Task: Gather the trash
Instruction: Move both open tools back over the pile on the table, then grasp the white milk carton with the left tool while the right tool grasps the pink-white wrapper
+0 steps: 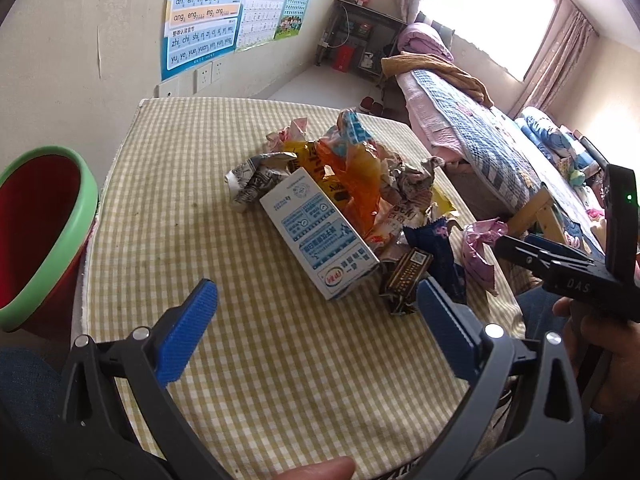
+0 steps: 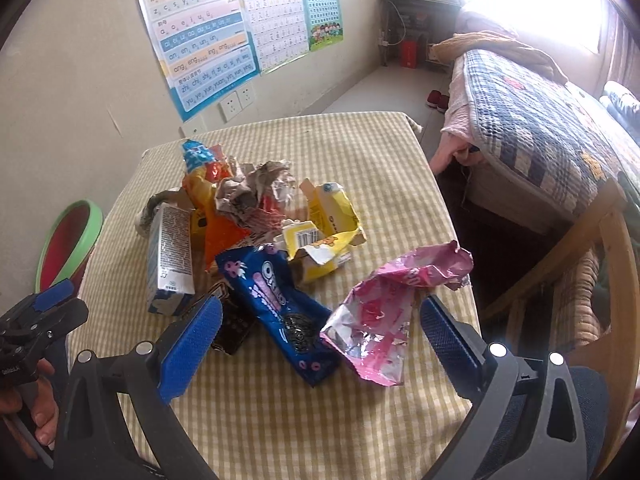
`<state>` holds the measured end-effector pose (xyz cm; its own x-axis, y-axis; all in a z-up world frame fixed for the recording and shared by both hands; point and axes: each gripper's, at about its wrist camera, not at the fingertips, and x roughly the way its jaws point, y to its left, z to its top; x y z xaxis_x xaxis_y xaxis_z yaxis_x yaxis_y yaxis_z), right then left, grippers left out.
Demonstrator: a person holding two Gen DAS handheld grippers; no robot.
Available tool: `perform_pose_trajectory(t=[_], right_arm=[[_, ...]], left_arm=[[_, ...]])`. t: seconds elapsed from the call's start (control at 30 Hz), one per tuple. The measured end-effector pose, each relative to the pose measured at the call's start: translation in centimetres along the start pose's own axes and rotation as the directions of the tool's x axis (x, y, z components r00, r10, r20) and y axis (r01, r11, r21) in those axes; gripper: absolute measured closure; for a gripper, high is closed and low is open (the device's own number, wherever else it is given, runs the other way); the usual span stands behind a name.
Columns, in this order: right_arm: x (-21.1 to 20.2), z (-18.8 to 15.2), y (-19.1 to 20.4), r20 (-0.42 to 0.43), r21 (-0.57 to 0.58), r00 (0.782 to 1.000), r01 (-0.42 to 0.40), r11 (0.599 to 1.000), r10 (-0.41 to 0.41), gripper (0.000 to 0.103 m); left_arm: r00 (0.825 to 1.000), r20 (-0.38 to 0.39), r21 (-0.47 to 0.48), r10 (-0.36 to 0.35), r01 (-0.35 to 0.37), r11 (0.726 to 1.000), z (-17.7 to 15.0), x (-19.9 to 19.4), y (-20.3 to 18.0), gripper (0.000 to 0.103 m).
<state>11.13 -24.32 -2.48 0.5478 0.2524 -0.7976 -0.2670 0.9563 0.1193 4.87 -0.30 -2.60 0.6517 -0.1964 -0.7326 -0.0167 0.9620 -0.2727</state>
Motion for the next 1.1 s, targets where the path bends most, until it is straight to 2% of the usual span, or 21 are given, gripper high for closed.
perform_pose_trajectory(t=[0.7, 1.1], right_arm=[[4.2, 0.0, -3.4, -0.076, 0.156, 0.997, -0.015, 0.988, 0.027, 0.007], [6.1, -0.1, -4.1, -0.104, 0.171, 0.994, -0.002, 0.985, 0.02, 0.009]], left_arm=[[0.997, -0.078, -0.064, -0.03, 0.025, 0.998, 1.5, 4.4, -0.7, 0.006], [0.985, -0.163, -0.198, -0.056, 0.023, 0.98, 2.5, 8.6, 1.1, 0.016]])
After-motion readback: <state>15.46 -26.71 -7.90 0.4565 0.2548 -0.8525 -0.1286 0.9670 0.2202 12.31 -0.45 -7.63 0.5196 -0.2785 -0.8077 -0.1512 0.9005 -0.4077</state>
